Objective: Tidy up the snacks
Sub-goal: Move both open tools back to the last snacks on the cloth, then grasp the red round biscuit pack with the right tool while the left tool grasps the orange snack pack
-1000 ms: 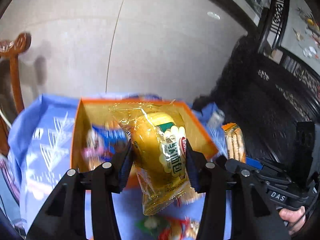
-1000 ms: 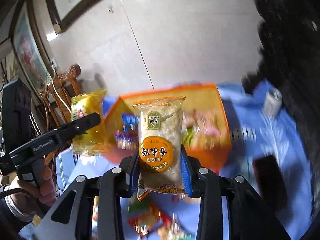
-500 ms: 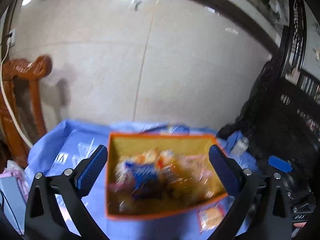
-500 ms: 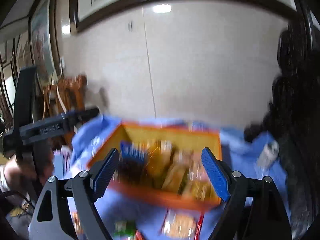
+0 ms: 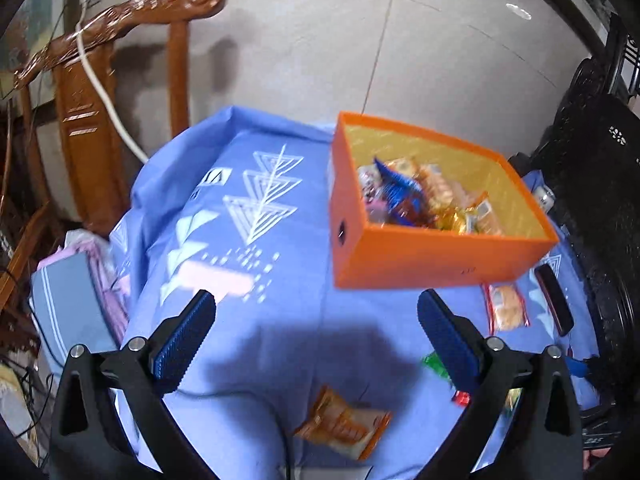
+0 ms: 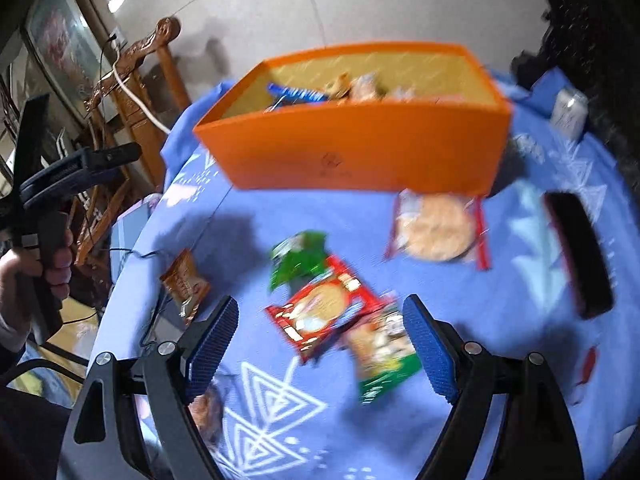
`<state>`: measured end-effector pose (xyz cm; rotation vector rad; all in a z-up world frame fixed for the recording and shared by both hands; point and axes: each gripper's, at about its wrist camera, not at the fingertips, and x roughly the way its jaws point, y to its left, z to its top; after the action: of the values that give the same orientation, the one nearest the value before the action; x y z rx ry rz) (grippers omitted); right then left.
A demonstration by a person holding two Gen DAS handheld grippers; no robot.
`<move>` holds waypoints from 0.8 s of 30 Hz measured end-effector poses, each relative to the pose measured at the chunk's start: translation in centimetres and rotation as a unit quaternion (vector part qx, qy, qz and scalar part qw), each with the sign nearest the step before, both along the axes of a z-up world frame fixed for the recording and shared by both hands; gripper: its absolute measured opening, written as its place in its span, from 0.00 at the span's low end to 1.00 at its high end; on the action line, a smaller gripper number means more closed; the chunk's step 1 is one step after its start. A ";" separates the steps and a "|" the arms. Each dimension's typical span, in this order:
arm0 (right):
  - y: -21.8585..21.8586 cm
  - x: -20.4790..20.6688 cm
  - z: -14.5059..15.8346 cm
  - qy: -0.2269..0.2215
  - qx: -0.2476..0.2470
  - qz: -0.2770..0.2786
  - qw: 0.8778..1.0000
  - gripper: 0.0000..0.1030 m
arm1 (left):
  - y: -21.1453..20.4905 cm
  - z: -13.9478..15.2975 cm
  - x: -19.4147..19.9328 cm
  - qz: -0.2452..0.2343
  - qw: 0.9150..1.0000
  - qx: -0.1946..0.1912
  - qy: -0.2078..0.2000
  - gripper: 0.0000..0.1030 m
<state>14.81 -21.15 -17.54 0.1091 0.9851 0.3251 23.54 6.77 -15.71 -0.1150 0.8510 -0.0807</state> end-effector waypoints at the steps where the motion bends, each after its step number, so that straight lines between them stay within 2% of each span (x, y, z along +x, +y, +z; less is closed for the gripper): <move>1: 0.6 0.1 -0.8 0.006 0.013 0.002 1.000 0.82 | 0.3 0.0 -0.4 0.002 1.000 -0.001 0.001 0.96; 4: 1.6 1.0 -3.0 0.035 0.037 -0.002 0.999 0.81 | 1.2 -0.3 -1.8 0.005 1.000 0.004 0.002 0.96; 9: 2.0 2.2 -6.2 0.089 0.053 -0.047 0.993 0.68 | 2.1 -1.3 -3.4 -0.007 1.000 0.026 0.003 0.96; 13: 3.4 2.9 -6.9 0.093 0.013 -0.053 0.994 0.65 | 0.4 -3.1 -4.6 -0.067 0.995 0.076 -0.001 0.96; 17: 5.0 3.3 -7.5 0.091 -0.031 -0.044 0.994 0.66 | -1.9 -5.6 -5.7 -0.133 0.986 0.101 0.006 0.96; 19: 5.5 3.2 -7.5 0.087 -0.046 -0.040 0.994 0.59 | -2.9 -7.0 -5.9 -0.157 0.982 0.107 0.006 0.96; 21: 5.2 3.2 -7.5 0.084 -0.061 -0.048 0.993 0.39 | -3.8 -8.3 -6.0 -0.179 0.976 0.121 0.005 0.96; 24: 4.2 3.2 -7.5 0.086 -0.066 -0.048 0.993 0.23 | -4.9 -10.7 -5.9 -0.213 0.965 0.151 0.013 0.96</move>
<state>18.01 -16.93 -25.01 0.0641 1.1647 0.1635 17.66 1.83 -26.38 0.3580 0.8944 -0.3520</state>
